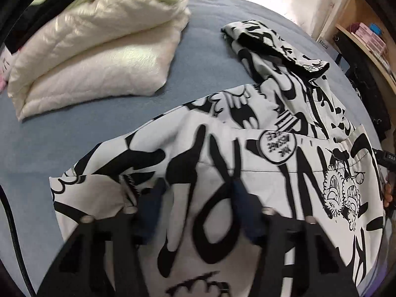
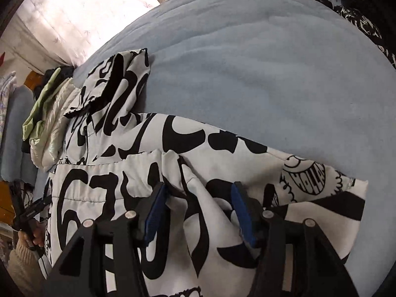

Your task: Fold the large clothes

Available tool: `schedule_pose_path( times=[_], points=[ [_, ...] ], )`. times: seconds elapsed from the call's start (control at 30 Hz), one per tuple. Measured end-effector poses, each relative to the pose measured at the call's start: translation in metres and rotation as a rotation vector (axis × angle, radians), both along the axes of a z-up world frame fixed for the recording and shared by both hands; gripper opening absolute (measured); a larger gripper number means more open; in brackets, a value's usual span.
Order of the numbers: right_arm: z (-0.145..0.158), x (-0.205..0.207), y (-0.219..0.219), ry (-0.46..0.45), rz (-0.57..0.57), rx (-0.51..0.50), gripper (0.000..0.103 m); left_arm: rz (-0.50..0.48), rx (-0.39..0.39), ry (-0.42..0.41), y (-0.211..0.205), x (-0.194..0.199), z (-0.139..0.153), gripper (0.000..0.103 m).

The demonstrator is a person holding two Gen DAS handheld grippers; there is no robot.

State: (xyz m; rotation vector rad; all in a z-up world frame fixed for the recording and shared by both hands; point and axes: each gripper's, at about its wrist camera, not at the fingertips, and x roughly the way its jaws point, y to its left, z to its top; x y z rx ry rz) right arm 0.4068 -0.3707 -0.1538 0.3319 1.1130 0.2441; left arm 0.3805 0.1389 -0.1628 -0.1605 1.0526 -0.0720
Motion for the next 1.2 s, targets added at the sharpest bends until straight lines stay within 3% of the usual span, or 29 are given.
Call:
schedule_pose_path(
  times=[0.07, 0.1, 0.23, 0.37, 0.47, 0.57, 0.67, 0.77, 1.03, 1.13, 1.2],
  points=[
    [0.004, -0.006, 0.009, -0.029, 0.022, -0.048, 0.029, 0.034, 0.076, -0.030, -0.008, -0.004, 0.004, 0.020],
    [0.006, -0.008, 0.014, -0.034, 0.031, -0.067, 0.009, 0.053, 0.102, -0.040, -0.010, -0.007, 0.008, 0.012],
    [0.034, -0.035, 0.025, -0.169, -0.022, -0.171, 0.005, 0.130, 0.064, -0.077, -0.003, -0.019, 0.030, 0.004],
    [0.070, -0.055, 0.010, -0.320, -0.181, -0.129, 0.004, 0.181, 0.037, -0.180, 0.003, -0.029, 0.061, 0.003],
    [0.077, -0.047, 0.013, -0.377, -0.246, -0.149, 0.004, 0.235, 0.084, -0.243, -0.001, -0.022, 0.064, 0.003],
    [0.054, -0.017, 0.024, -0.323, -0.280, -0.181, 0.004, 0.300, 0.093, -0.201, 0.000, 0.001, 0.040, 0.003],
    [0.011, 0.012, 0.033, -0.216, -0.291, -0.259, 0.005, 0.326, 0.145, -0.147, -0.001, 0.019, 0.006, 0.004],
    [-0.013, 0.019, 0.030, -0.179, -0.305, -0.269, 0.006, 0.335, 0.103, -0.162, 0.005, 0.021, -0.010, 0.005],
    [0.008, 0.010, 0.012, -0.120, -0.372, -0.235, 0.027, 0.337, -0.013, -0.123, 0.028, 0.011, 0.002, 0.013],
    [0.031, -0.009, 0.017, -0.139, -0.427, -0.183, 0.028, 0.317, -0.010, -0.161, 0.026, -0.009, 0.020, 0.013],
    [0.045, -0.020, 0.031, -0.188, -0.387, -0.151, 0.032, 0.300, 0.009, -0.205, 0.019, -0.021, 0.037, 0.013]
  ],
)
